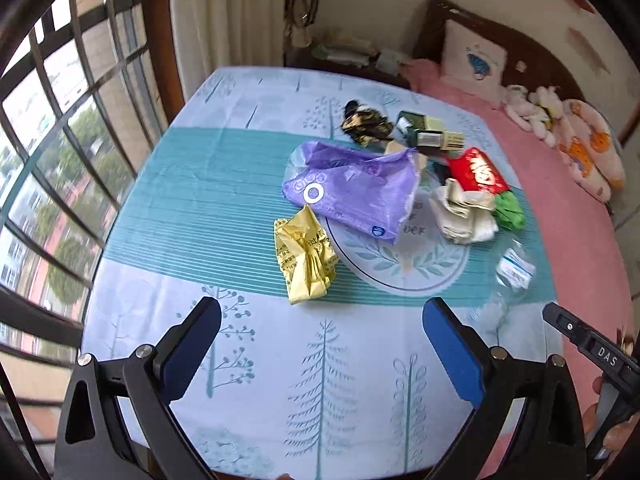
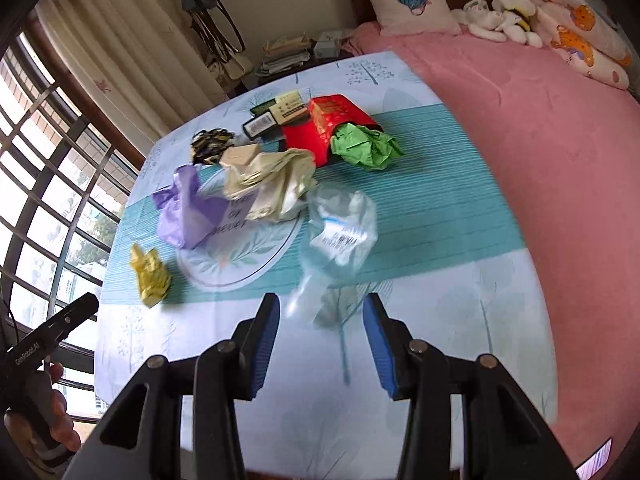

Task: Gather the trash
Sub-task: 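Grasp the clear plastic bottle with the right tool while the left tool grasps the yellow wrapper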

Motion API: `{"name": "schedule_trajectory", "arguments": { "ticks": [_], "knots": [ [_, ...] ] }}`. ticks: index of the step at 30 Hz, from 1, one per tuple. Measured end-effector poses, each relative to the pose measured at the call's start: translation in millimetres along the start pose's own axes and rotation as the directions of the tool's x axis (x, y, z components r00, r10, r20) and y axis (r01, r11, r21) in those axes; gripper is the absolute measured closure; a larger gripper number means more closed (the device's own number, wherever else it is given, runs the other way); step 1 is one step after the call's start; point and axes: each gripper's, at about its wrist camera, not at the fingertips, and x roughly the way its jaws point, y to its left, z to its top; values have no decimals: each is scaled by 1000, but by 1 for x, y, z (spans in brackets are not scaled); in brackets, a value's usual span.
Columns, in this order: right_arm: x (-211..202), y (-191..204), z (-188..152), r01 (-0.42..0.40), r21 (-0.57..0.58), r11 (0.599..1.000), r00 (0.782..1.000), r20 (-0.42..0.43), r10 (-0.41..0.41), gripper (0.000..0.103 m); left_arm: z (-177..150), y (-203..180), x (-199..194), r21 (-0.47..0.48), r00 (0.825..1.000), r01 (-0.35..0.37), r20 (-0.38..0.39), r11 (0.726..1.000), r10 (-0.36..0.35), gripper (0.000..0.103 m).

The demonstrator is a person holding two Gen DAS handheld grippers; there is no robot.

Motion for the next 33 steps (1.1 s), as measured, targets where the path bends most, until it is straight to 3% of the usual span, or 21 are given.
{"name": "schedule_trajectory", "arguments": {
  "ticks": [7,12,17,19,20,27,29,30,33],
  "knots": [
    [52,-27,42,-48,-12,999,995,-87,47,60,19,4,54,-150,994,-64,-96,987,50,4],
    [80,-27,57,-94,-42,995,987,-137,88,60,26,9,81,-197,986,-114,-140,974,87,5],
    [92,-22,62,-125,-75,989,981,-160,111,62,28,19,101,-242,978,-142,-186,960,97,14],
    [96,-19,63,-128,-94,987,979,-171,111,74,28,20,107,-251,975,-154,-197,956,105,19],
    [97,-18,63,-137,-97,986,977,-177,118,75,28,21,110,-250,973,-158,-204,955,107,21],
    [98,-12,62,-139,-137,981,978,-172,115,76,28,27,119,-258,966,-180,-229,949,120,34],
    [98,-11,62,-141,-136,981,978,-173,116,76,29,25,120,-243,964,-191,-227,951,136,42],
    [98,-10,62,-141,-138,980,978,-173,116,76,29,25,119,-233,963,-200,-226,952,147,51],
    [98,-9,63,-140,-145,979,978,-175,114,76,32,21,120,-212,963,-205,-219,956,158,60]
  ]
}}
